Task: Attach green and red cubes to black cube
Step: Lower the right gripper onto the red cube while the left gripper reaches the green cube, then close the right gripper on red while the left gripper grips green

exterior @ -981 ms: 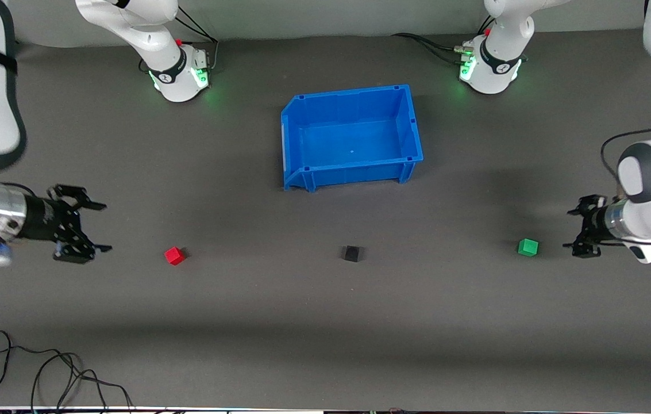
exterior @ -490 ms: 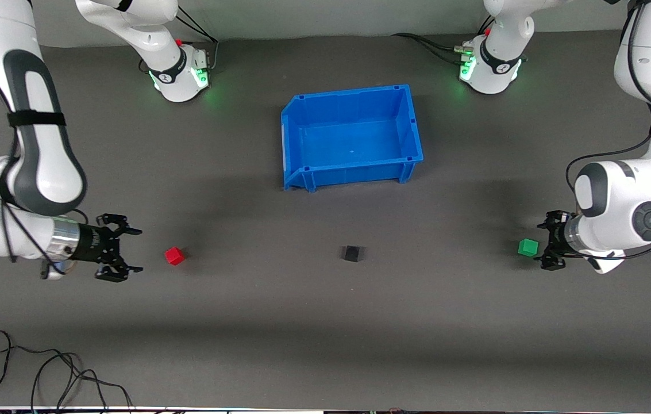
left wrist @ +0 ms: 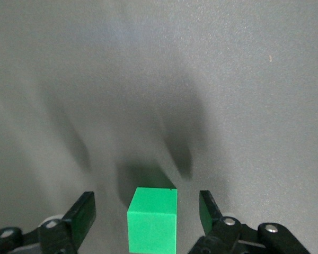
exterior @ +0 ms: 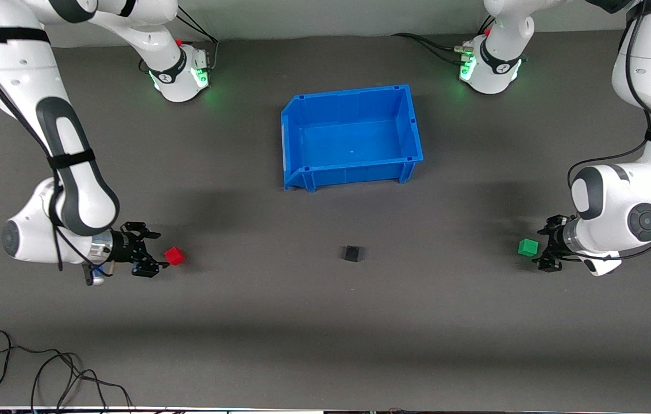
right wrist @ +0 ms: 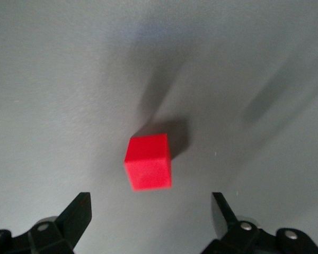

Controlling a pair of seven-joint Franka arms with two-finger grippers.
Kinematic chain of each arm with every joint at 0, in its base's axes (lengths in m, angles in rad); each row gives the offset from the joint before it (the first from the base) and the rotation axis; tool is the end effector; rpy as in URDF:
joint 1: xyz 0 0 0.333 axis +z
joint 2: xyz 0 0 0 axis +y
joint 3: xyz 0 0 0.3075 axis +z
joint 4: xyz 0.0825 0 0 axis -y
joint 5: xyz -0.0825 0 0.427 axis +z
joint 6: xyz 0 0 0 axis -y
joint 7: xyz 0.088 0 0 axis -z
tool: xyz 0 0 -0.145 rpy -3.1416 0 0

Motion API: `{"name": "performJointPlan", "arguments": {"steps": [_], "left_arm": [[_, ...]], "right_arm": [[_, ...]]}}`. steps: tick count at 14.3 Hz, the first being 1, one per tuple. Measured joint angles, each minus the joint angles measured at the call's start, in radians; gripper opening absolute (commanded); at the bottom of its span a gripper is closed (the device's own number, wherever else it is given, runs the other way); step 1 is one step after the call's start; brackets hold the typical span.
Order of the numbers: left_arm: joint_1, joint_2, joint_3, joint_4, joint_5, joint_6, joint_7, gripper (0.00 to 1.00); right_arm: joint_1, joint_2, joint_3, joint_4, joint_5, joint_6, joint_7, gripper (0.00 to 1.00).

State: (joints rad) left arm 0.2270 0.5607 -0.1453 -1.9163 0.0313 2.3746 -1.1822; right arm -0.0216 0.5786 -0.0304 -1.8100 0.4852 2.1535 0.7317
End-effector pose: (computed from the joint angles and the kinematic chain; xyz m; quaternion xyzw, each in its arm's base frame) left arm 0.6337 0.0502 0.1147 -0.8072 -0.5876 0.0559 0.0006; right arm 0.6481 0.0001 0.1340 -0.8341 0.5106 0.1649 0.1277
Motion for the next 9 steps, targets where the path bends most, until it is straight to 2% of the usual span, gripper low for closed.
{"name": "performJointPlan", "arguments": {"steps": [3, 5, 7, 8, 9], "left_arm": [[0.0, 0.007, 0.0, 0.0, 0.002, 0.013, 0.01, 0.79], [0.0, 0.018, -0.001, 0.0, 0.003, 0.021, 0.014, 0.72], [0.0, 0.023, -0.003, 0.0, 0.003, 0.023, 0.02, 0.53], [0.0, 0.024, -0.003, 0.0, 0.004, 0.023, 0.023, 0.41], [0.0, 0.024, -0.002, 0.0, 0.004, 0.023, 0.024, 0.26]], "right_arm": [[0.0, 0.043, 0.0, 0.001, 0.006, 0.041, -0.083, 1.0], [0.0, 0.057, 0.0, 0.004, 0.006, 0.062, -0.102, 1.0], [0.0, 0.059, 0.0, 0.006, 0.006, 0.069, -0.106, 0.98], [0.0, 0.06, 0.0, 0.007, 0.007, 0.069, -0.107, 0.88], [0.0, 0.061, 0.001, 0.008, 0.007, 0.069, -0.107, 0.83]]}}
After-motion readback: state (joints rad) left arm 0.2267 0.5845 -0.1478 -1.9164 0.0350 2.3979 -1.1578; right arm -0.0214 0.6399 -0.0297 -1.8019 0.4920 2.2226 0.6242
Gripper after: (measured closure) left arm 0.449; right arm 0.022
